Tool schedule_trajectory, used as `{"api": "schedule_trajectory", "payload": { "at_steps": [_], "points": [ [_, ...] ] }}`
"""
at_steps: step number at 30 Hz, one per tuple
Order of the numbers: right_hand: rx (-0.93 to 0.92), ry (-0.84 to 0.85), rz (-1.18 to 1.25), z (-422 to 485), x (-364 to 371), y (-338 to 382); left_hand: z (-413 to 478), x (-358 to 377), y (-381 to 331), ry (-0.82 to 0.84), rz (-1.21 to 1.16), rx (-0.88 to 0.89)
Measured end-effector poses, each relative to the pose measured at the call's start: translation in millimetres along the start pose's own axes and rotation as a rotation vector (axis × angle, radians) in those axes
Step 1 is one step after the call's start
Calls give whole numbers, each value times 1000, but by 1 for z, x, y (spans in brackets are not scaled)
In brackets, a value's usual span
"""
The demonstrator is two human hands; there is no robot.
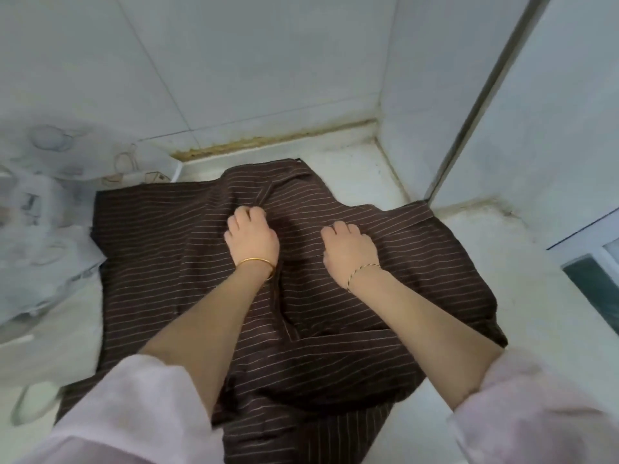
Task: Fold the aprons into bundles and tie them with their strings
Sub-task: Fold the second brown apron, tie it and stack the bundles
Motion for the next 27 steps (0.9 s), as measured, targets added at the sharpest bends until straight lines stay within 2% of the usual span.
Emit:
{"api": "schedule_trajectory", "payload": {
  "at_steps": [3,5,7,10,13,18,19,21,23,24,25,27],
  "points": [
    [-62,64,62,24,10,33,7,-5,52,23,-44,-282],
    [-19,189,78,34,24,38,11,-7,79,49,-39,-371],
    [20,242,1,39,37,30,19,-8,101,95,-40,-398],
    [52,176,-89,36,44,4,29,-3,114,245,-53,-322],
    [77,172,-114,35,41,-7,33,6,117,425,74,-230],
    [81,167,-56,42,33,6,43,2,128,520,142,-190],
    [73,108,-21,38,29,9,41,-1,128,508,146,-189],
    [36,-78,42,25,23,14,35,-8,119,363,176,-117],
    [33,-179,149,8,19,20,25,-12,99,206,148,75],
    [54,-176,205,-3,20,23,18,-12,85,230,71,176],
    [79,-148,256,-13,21,24,9,-10,72,333,-21,243],
    [123,-42,320,-32,27,24,-13,-2,48,682,-174,246]
  ]
}}
Point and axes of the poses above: each hand's wrist, its own z-axis towards the middle knuckle, its own x-axis out of the palm, y = z × x, the point moved 2 cm from there along z, towards the middle knuckle, and after that the axes turned 6 degrees about y, right-handed, at the moved point
